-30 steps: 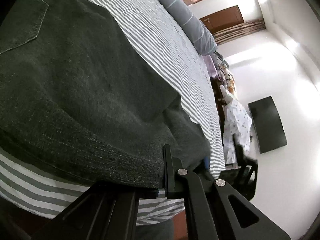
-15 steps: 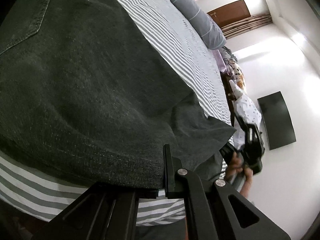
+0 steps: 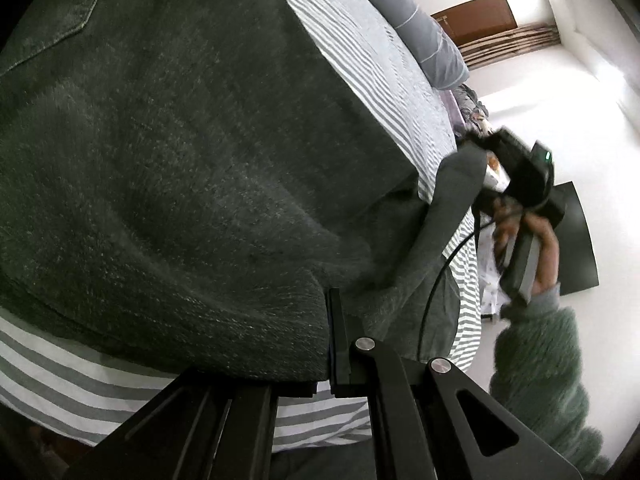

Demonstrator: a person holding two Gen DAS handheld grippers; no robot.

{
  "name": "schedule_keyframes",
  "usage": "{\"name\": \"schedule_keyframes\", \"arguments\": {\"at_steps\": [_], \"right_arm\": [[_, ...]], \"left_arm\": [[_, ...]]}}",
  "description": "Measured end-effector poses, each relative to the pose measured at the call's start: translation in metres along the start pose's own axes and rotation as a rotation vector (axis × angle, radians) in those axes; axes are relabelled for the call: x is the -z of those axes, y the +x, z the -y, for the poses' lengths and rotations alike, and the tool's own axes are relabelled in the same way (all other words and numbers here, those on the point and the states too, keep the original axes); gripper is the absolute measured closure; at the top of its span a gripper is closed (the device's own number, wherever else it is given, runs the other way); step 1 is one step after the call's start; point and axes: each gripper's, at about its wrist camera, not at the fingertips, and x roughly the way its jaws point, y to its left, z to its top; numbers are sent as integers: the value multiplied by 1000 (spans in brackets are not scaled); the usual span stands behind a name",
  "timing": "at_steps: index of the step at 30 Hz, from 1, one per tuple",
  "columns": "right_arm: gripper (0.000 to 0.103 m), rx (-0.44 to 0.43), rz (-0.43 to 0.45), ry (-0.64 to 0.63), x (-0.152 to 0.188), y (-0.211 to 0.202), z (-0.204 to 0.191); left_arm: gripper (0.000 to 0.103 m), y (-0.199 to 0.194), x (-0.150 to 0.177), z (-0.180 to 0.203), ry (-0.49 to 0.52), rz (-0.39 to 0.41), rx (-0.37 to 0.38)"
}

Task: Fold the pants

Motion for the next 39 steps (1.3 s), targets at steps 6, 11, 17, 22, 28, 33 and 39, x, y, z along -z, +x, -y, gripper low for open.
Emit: {"name": "schedule_keyframes", "arguments": {"at_steps": [6,11,17,22,28,33,39], "right_arm": [[38,-109,-38,-37,-7,2,-29],[38,-144,-61,-40,0,11,-33],[56,-132,-42,72,17,15,11],[64,-198,-55,159,24,37,41],[77,-261,9,190,-4,68,37],[97,-251,-5,175,-16,80,28],[98,-250,100,170,-6,16,30]], "left_arm": [[100,5,-2,-6,-26,-22,5],[100,7,-2,-9,-32,-30,14],[100,8,-2,-13,-19,-37,25],[100,8,-2,-14,-18,-44,37],[100,8,0,-15,-5,-38,19],[100,7,1,-13,-3,-38,18],[100,8,3,-10,12,-33,5]]}}
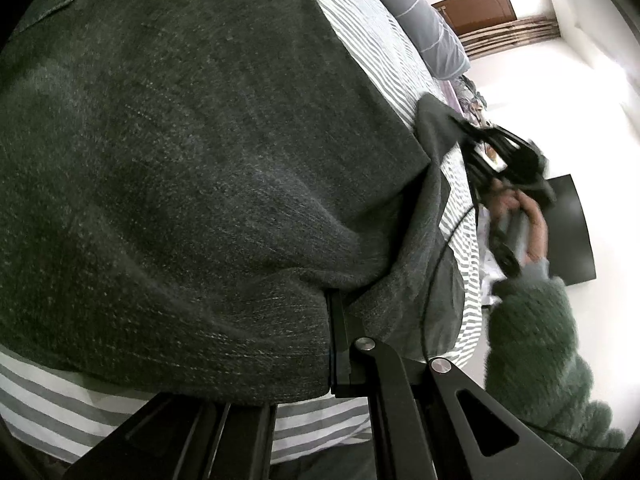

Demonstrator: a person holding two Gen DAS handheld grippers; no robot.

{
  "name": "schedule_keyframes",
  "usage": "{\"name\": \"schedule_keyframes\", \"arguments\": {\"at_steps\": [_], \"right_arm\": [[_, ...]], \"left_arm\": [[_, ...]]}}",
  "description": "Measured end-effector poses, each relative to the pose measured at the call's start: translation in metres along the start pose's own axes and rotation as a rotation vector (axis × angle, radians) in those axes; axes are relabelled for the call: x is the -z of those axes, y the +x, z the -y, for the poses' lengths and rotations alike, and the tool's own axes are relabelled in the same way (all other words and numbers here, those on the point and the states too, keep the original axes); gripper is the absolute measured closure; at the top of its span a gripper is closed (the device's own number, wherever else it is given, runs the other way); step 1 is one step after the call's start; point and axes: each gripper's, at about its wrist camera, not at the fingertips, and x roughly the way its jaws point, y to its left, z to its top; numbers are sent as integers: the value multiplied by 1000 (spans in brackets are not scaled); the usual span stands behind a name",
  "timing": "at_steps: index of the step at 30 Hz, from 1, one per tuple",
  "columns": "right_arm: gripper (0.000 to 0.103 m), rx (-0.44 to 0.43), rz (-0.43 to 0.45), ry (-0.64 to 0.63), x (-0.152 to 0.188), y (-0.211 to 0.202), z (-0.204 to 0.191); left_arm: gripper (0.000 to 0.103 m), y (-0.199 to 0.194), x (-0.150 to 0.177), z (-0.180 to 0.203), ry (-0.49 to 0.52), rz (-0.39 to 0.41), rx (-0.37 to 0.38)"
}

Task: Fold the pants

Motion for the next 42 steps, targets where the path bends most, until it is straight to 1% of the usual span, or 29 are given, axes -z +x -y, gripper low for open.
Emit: {"name": "schedule_keyframes", "arguments": {"at_steps": [1,3,4,7,8,10,12,14,17,20,24,26,27,31,32,34,35,37,38,40,41,42], "right_arm": [[98,-10,29,2,2,-21,-1],[98,-1,83,1,8,-61,1],[99,-3,121,2,14,-90,3],[99,10,190,9,34,-149,13],[99,31,217,22,48,-173,21],[99,52,250,53,71,-204,36],[99,79,277,97,98,-229,56],[99,122,289,177,133,-248,88],[99,170,270,277,169,-251,127],[99,208,261,308,184,-245,146],[99,245,278,292,184,-248,147],[100,314,285,227,185,-249,136],[100,331,284,215,187,-250,135],[100,349,238,295,196,-238,161],[100,345,239,317,198,-238,167],[100,341,239,314,200,-236,173],[100,371,252,321,200,-237,174],[95,371,263,316,200,-241,178],[95,377,259,324,201,-244,181],[89,368,273,344,206,-256,187],[87,375,277,345,209,-263,188],[78,381,281,349,213,-267,188]], "left_arm": [[100,0,0,2,6,0,-6],[100,0,1,6,17,0,-17],[100,-1,0,8,28,3,-22],[99,-4,1,14,56,17,-22],[99,-6,1,17,65,24,-19],[99,-9,2,21,92,29,-22],[99,-10,4,23,110,21,-22],[98,-9,5,24,132,7,-32],[98,-6,8,25,166,-3,-66],[98,-2,7,25,178,-8,-92],[98,-3,8,32,188,-4,-100],[97,-7,12,34,208,-7,-97],[97,-7,12,35,214,-9,-99],[97,0,12,37,229,-24,-135],[97,1,13,36,228,-26,-138],[97,3,13,39,246,-27,-148],[96,4,14,39,253,-28,-153],[95,4,15,42,279,-28,-171],[93,4,16,43,294,-28,-185],[90,5,17,50,328,-24,-207],[87,4,18,52,345,-25,-220],[84,3,19,54,362,-27,-230]]}}
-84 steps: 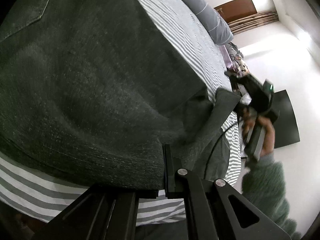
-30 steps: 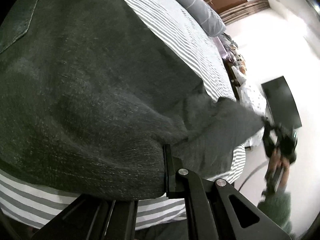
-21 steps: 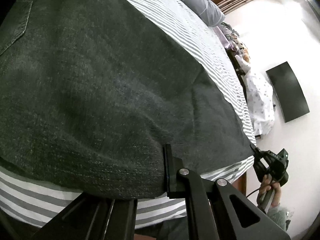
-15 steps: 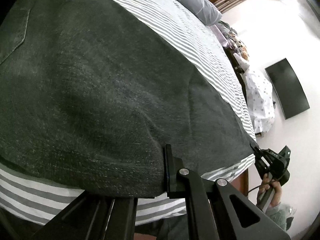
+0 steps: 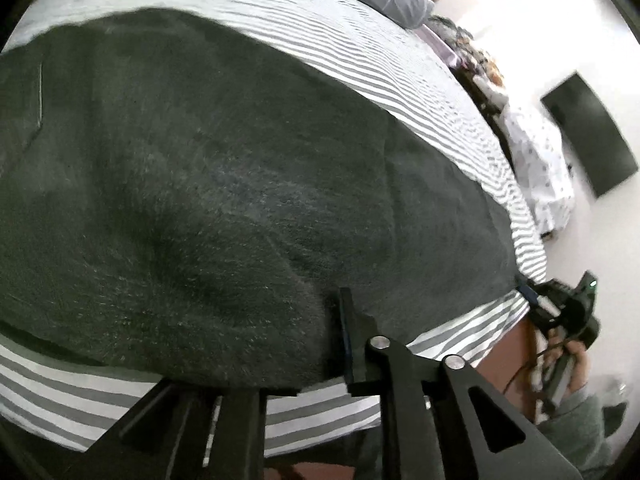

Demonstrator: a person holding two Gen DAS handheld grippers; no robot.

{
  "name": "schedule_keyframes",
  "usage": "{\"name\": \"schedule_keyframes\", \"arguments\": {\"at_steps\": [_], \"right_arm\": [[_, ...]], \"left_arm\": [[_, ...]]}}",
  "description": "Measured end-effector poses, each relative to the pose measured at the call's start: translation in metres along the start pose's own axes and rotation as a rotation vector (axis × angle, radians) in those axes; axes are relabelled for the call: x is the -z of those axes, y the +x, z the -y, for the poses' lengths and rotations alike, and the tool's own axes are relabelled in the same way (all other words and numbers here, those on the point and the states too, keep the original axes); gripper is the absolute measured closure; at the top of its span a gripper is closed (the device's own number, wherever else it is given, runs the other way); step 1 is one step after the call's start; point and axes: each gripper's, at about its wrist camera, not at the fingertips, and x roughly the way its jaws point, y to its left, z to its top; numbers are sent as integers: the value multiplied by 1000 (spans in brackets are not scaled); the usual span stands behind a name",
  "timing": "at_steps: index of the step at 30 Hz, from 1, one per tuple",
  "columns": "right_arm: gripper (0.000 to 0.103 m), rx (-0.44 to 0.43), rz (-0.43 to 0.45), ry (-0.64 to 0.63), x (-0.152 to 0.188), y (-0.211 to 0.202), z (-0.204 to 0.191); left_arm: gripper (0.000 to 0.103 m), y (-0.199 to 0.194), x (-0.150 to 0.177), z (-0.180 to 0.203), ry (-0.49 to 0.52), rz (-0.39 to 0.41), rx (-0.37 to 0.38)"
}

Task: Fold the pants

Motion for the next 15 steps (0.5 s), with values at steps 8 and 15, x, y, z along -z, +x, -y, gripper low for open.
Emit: {"name": "schedule_keyframes", "arguments": {"at_steps": [8,15], "right_arm": [[72,-189,-38,46,21,-17,28],[72,-342,-54,139,31,-1,45]], "left_arm": [[77,-17,16,17,151,-38,-20],[77,-27,15,25,152,8,14]]}}
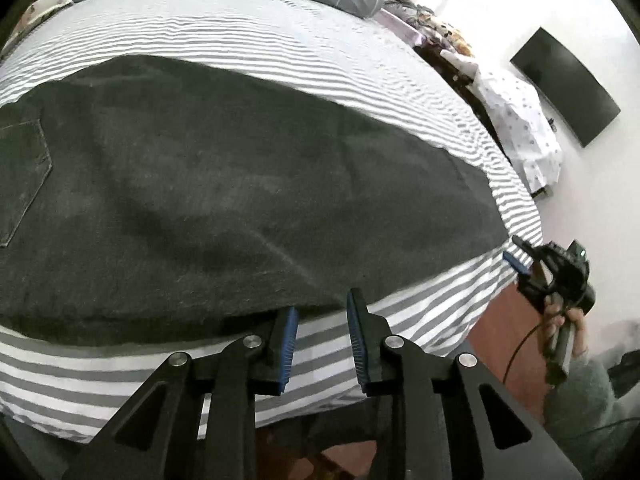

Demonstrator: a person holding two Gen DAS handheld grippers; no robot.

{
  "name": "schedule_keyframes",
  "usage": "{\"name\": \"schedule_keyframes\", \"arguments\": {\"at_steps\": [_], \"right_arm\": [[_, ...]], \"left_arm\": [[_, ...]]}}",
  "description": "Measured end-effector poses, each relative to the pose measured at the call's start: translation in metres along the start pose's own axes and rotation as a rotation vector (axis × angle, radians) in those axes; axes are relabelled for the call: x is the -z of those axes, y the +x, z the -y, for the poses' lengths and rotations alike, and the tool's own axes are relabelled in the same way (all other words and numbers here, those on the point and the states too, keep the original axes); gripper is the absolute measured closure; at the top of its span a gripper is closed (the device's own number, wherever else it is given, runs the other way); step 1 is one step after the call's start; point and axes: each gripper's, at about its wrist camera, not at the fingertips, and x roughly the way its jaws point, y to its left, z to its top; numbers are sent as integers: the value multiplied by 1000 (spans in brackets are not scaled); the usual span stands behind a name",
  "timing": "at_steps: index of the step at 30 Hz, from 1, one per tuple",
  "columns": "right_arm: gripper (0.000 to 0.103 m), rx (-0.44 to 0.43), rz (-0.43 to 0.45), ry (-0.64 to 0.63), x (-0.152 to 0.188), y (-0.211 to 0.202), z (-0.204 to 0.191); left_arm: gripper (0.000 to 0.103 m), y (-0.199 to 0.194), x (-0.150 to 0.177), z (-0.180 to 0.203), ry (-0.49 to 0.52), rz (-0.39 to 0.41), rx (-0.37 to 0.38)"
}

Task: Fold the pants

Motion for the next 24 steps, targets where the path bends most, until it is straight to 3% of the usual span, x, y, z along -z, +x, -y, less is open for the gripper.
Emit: {"name": "schedule_keyframes", "arguments": {"at_steps": [7,12,14,17,20,24], "right_arm": [[75,31,-41,0,2,24,1],[75,-21,25,30,-9,19,10],[75,-121,29,89,-16,15,19],[76,-110,20,55,-22,15,16],[76,-123,-1,27,-19,18,11],[77,-109,5,-14,-14,20,8]], "left_arm": [[77,9,-16,-2,-85,16,38],[77,13,-10,14,0,-42,74],[77,15,-4,24,52,-64,69],[77,14,-1,34,84,-67,98],[76,10,-8,40,83,-32,120],[74,9,-22,36,54,25,68]]}}
